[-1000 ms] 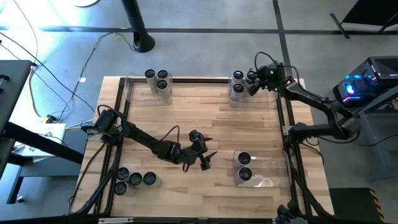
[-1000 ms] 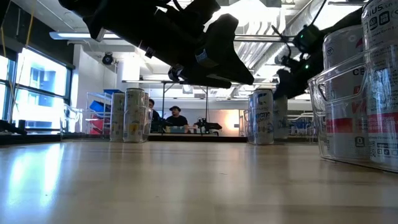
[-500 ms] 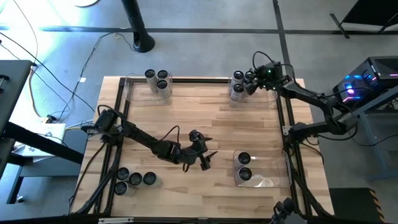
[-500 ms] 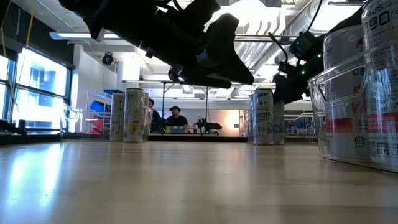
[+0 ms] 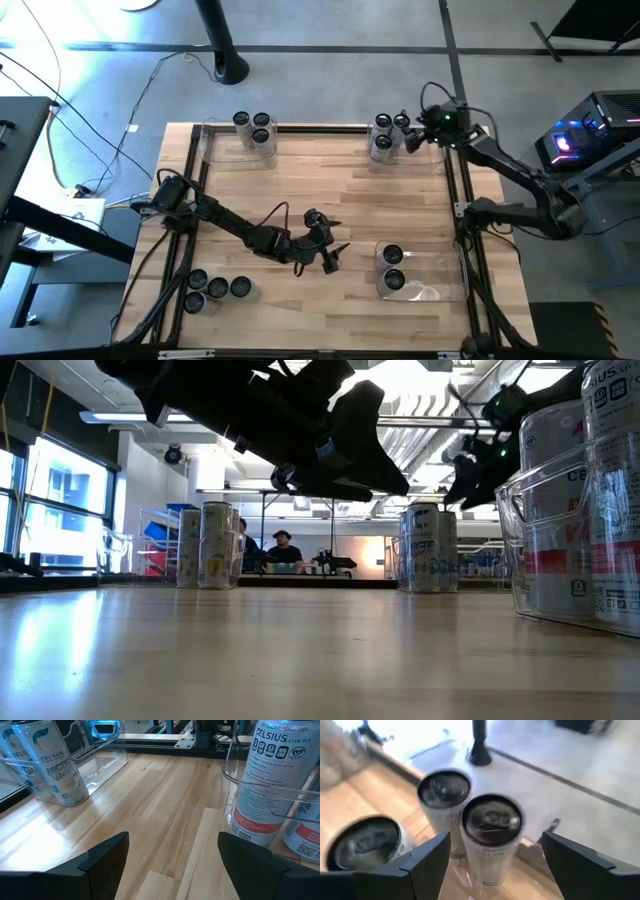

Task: Sort soda cans
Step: Put the white-blue soda can into the top right transparent bin

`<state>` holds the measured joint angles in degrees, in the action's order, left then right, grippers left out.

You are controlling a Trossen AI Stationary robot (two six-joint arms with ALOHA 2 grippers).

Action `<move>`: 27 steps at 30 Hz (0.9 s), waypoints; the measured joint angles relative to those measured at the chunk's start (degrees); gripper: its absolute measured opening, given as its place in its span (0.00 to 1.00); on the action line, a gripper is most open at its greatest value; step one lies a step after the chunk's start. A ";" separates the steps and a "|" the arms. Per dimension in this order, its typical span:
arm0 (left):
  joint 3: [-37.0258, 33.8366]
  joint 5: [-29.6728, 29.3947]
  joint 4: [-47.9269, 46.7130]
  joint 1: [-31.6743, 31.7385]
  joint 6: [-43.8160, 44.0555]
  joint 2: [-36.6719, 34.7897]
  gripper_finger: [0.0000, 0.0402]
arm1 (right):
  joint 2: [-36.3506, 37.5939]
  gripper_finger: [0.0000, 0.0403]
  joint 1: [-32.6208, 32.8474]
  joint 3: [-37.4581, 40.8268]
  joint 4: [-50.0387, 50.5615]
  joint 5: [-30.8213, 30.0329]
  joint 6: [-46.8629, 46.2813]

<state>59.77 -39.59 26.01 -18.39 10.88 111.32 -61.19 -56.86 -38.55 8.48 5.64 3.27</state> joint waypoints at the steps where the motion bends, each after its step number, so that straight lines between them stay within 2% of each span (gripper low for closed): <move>1: 0.00 0.00 -0.02 0.00 -0.03 -0.01 0.75 | 1.72 0.76 0.52 -0.02 0.71 -1.25 -1.13; 4: 0.00 0.00 0.01 0.00 -0.06 0.01 0.75 | 6.72 0.76 3.90 -0.02 2.07 -4.18 -2.49; 8: -0.07 0.11 -1.06 0.00 -2.62 -1.64 0.75 | 12.78 0.77 11.00 -0.02 2.29 -4.13 -3.92; 15: -0.04 0.86 -12.57 -1.70 -6.96 -14.55 0.75 | 17.15 0.77 26.21 -0.06 -0.65 0.56 -7.58; 18: 2.14 3.27 -26.66 -4.14 -11.64 -21.57 0.75 | 16.93 0.77 32.84 -0.06 -1.28 1.76 -7.85; 21: 7.96 5.02 -49.23 -7.45 -12.14 -25.24 0.75 | 16.54 0.77 38.98 -0.06 -1.34 1.01 -7.37; 24: 15.58 12.44 -64.84 -9.76 -0.18 -26.33 0.75 | 16.28 0.77 43.95 -0.04 -1.43 -1.53 -7.37; 27: 21.07 17.88 -70.91 -12.44 13.20 -26.66 0.75 | 16.01 0.77 48.28 0.05 -1.26 -5.27 -7.19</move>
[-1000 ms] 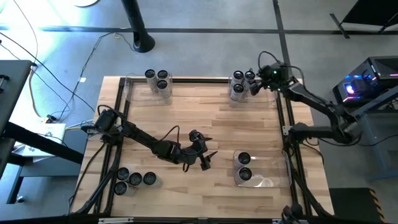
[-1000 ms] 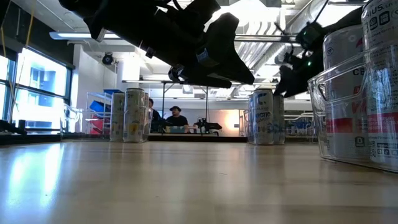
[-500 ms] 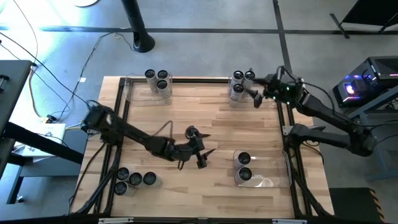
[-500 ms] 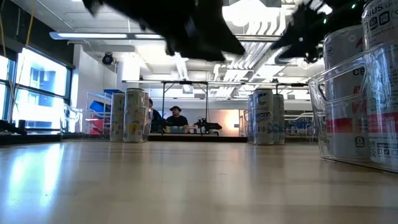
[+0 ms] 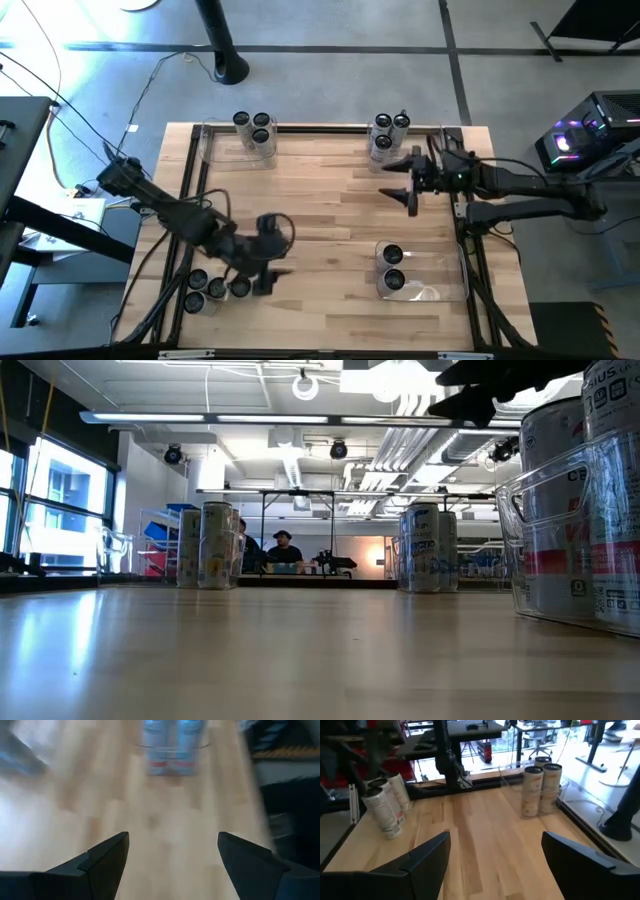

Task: Sort soda cans
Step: Put the white-blue soda can into the top right transparent bin

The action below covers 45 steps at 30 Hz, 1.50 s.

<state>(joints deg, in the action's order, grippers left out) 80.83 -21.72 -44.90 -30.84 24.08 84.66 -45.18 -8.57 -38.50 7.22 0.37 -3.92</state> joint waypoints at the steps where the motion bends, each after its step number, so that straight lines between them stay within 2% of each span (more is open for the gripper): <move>1: 0.52 1.58 -0.50 -1.11 3.53 0.11 0.75 | -0.19 0.77 1.17 0.00 -0.27 -1.49 0.30; 6: 0.68 7.83 -2.94 -6.58 18.70 0.41 0.75 | -0.52 0.77 4.94 0.00 -0.32 -8.84 0.49; 11: 0.64 7.67 -15.89 -11.47 33.61 1.98 0.75 | -0.69 0.77 6.59 0.00 -0.20 -9.39 1.38; 14: 0.64 7.10 -21.03 -13.87 38.99 4.21 0.75 | -0.69 0.77 6.91 0.00 -0.49 -9.41 1.37; 23: 1.01 5.06 -21.84 -16.12 35.41 9.92 0.75 | -0.69 0.77 6.86 0.00 -1.58 -9.43 1.81; 29: 1.82 5.12 -22.19 -15.24 35.24 9.98 0.75 | -0.69 0.77 6.86 0.00 -1.49 -9.43 1.39; 36: 6.53 4.00 -22.29 -15.42 33.81 10.36 0.75 | -0.69 0.77 6.86 0.00 -1.48 -9.43 1.39; 41: 8.11 3.76 -26.74 -15.63 36.73 10.31 0.75 | -0.69 0.77 6.86 0.00 -1.48 -9.43 1.39; 45: 8.00 6.99 -34.27 -15.86 39.73 10.77 0.75 | -0.69 0.77 6.86 0.00 -1.07 -9.43 1.39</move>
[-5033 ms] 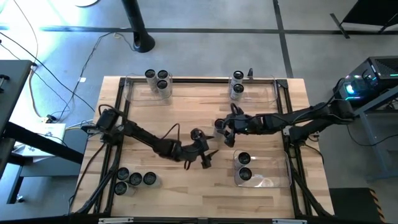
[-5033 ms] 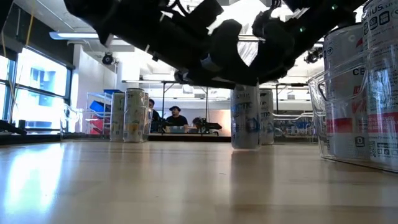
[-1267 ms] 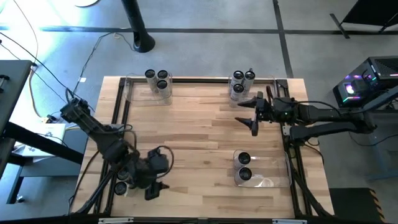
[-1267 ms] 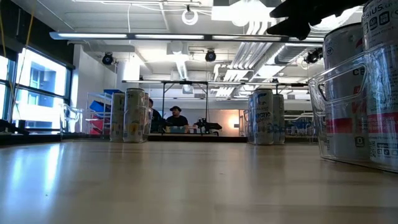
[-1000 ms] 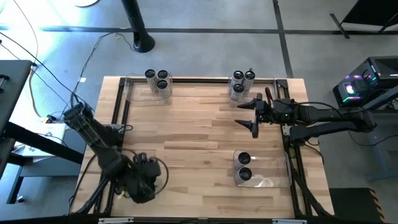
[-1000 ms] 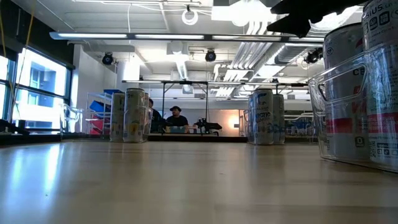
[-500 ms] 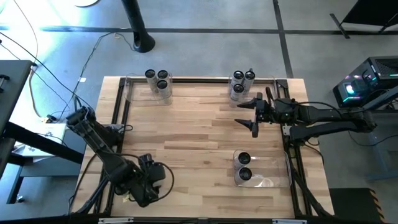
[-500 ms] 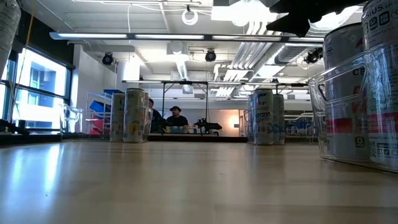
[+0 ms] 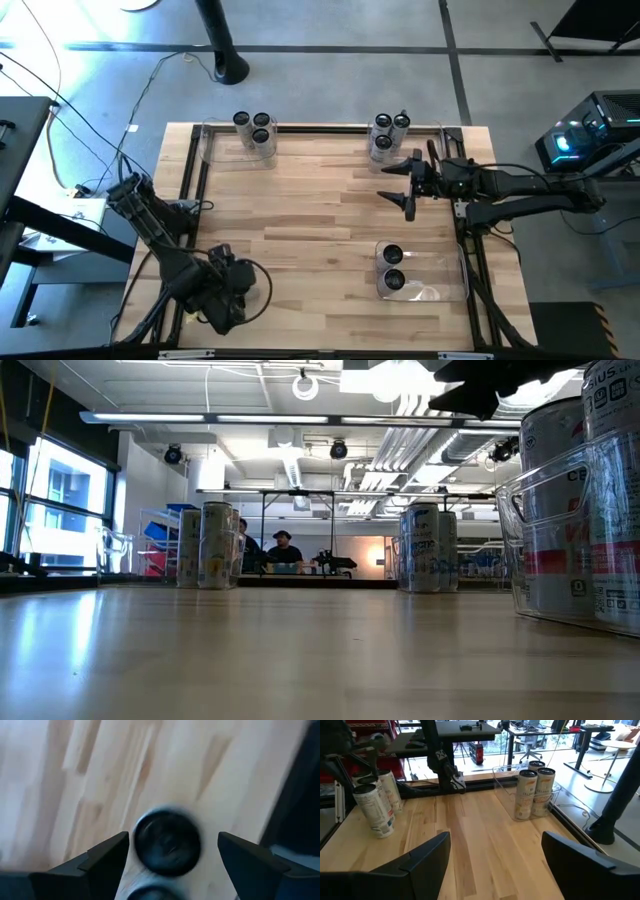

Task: Sort soda cans
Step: Put the white-blue soda can into the top right transparent bin

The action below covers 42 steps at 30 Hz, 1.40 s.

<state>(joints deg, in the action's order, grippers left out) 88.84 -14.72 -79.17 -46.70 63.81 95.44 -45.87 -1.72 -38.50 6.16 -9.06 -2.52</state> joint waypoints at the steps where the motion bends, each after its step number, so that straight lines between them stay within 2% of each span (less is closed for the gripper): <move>1: 0.00 0.80 -1.43 0.00 0.50 0.37 0.75 | 0.00 0.77 0.00 0.00 0.16 0.00 0.00; 10: 0.17 0.49 0.23 0.02 -1.42 2.20 0.75 | 0.00 0.77 0.00 0.00 0.50 0.00 0.00; 24: -0.04 -1.02 -1.95 -0.21 -0.85 1.27 0.75 | 0.00 0.77 0.00 0.00 1.33 0.13 -0.13; 35: -0.09 -1.24 -0.92 -1.64 3.06 1.05 0.75 | 0.00 0.77 -0.01 0.00 1.33 0.26 -0.48; 42: -5.13 -0.78 1.95 -1.59 3.65 1.36 0.75 | 0.00 0.77 0.00 0.00 1.44 0.53 -0.48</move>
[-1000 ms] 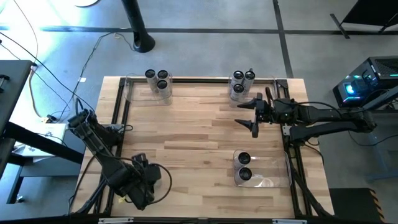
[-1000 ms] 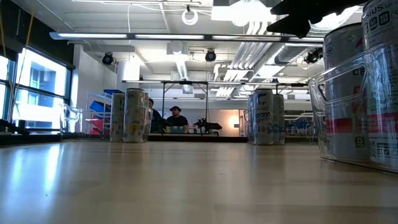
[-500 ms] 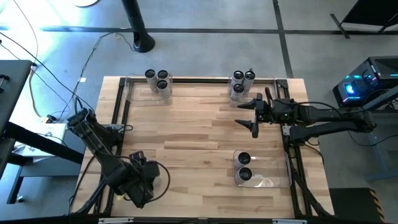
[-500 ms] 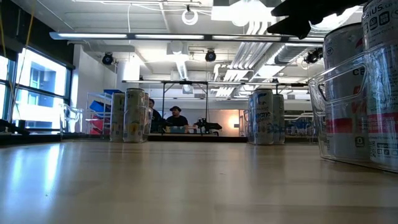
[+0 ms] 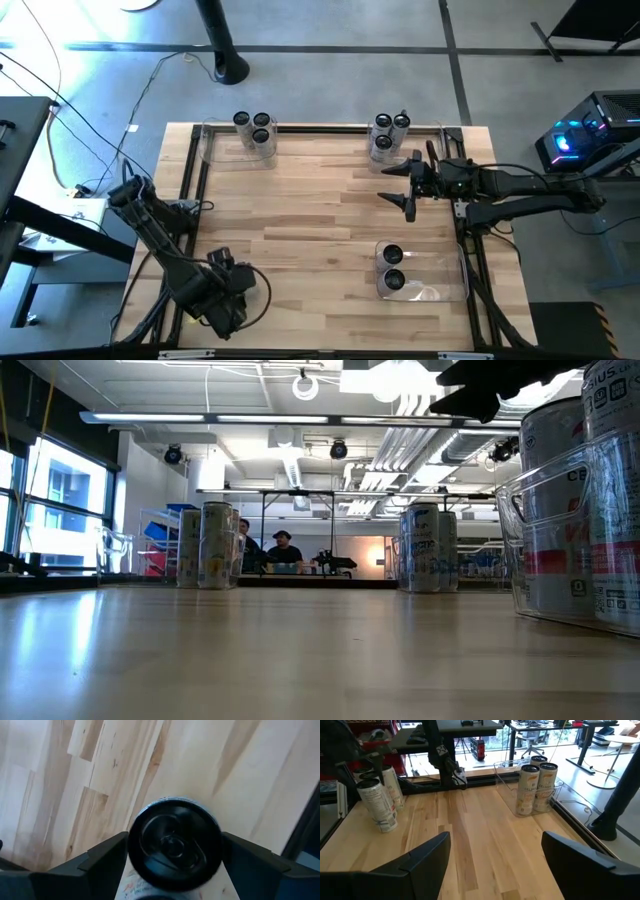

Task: Sort soda cans
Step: Put the white-blue soda can into the top right transparent bin

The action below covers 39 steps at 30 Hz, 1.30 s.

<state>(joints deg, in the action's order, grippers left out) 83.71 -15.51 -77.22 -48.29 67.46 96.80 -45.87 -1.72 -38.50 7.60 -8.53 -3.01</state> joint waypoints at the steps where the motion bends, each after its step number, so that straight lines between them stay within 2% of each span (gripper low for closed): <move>1: -0.68 0.00 0.64 0.17 -0.10 0.00 0.75 | 0.02 0.77 0.00 0.00 0.00 0.00 -0.01; 7: -1.54 -0.39 4.01 1.11 -5.45 0.00 0.74 | 0.02 0.77 0.00 0.00 0.00 0.00 -0.83; 14: -1.49 1.37 4.25 2.86 -7.75 -0.07 0.62 | 0.02 0.77 0.00 0.00 0.04 0.00 -1.26; 16: -1.43 1.46 4.38 3.73 -8.91 -0.09 0.62 | 0.02 0.77 0.00 0.00 0.04 0.00 -1.20; 19: -1.45 -1.08 5.03 6.31 -11.35 -0.05 0.62 | 0.02 0.77 0.00 0.00 0.04 0.00 -1.11; 24: -0.69 -8.77 8.52 15.57 -16.35 0.02 0.62 | 0.02 0.77 0.00 0.00 0.04 -0.03 -1.12; 28: 0.01 -5.84 15.74 25.03 -17.89 0.02 0.62 | 0.00 0.77 0.00 0.00 0.10 -0.03 -1.51; 32: 0.07 -3.67 25.28 32.03 -25.39 0.02 0.62 | -0.32 0.77 0.00 0.00 0.39 -0.03 -1.90; 35: 0.12 -3.59 28.39 36.25 -30.39 0.00 0.62 | -1.16 0.77 0.00 0.00 0.72 -0.03 -3.07; 39: 0.12 -4.34 29.15 40.18 -32.63 0.00 0.62 | -3.51 0.77 0.00 0.00 1.40 0.07 -4.52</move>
<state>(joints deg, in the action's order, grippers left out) 83.83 -19.85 -48.07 -8.10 34.83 96.79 -49.37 -1.72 -38.50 8.99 -8.46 -7.53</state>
